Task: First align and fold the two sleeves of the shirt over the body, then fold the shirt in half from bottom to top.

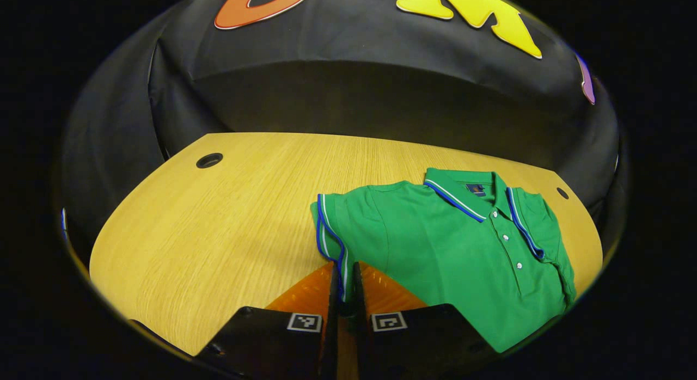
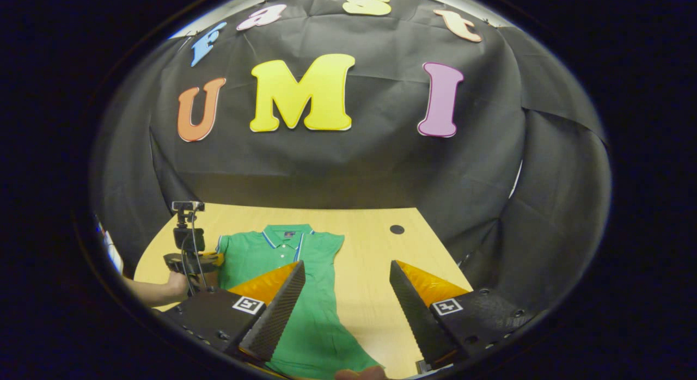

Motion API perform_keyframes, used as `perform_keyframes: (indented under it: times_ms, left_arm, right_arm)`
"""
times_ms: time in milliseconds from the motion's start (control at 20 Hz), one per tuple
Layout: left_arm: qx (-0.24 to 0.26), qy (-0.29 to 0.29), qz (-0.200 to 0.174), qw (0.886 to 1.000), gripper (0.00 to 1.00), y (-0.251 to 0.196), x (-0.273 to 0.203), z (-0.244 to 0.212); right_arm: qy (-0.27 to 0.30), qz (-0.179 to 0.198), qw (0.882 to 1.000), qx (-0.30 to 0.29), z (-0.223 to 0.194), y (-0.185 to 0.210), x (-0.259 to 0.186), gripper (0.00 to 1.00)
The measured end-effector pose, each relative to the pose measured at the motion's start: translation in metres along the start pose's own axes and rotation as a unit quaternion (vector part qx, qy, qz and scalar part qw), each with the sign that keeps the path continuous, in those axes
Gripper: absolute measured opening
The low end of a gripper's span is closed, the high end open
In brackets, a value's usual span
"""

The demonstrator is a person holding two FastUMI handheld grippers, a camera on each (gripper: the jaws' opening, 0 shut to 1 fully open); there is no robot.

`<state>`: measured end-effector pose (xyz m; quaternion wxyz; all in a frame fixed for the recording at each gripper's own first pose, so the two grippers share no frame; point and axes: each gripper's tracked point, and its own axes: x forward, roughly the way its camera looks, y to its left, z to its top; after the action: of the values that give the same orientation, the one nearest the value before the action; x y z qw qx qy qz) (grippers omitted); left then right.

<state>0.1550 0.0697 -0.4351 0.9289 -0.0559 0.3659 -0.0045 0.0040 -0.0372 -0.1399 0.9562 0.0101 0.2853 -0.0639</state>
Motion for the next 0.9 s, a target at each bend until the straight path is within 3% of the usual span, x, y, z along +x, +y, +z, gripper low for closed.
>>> perform_keyframes:
  times_ms: [100,400,650,900]
  left_arm:
    - [-0.015,-0.029,-0.007,0.999,0.14,0.001,-0.009,0.020]
    - [-0.024,-0.053,-0.022,0.998,0.13,-0.008,-0.032,0.066]
    - [0.006,-0.046,-0.038,0.998,0.07,-0.056,-0.042,0.084]
    - [0.052,-0.022,-0.048,0.997,0.07,-0.118,-0.030,0.076]
  right_arm:
    - [0.003,0.005,1.000,0.002,-0.002,0.002,0.002,0.96]
    - [0.008,0.023,1.000,0.017,-0.006,0.001,0.009,0.98]
    - [-0.007,0.025,0.999,0.026,0.001,-0.011,0.007,0.97]
    - [-0.016,0.001,0.999,0.037,-0.002,-0.046,-0.005,0.97]
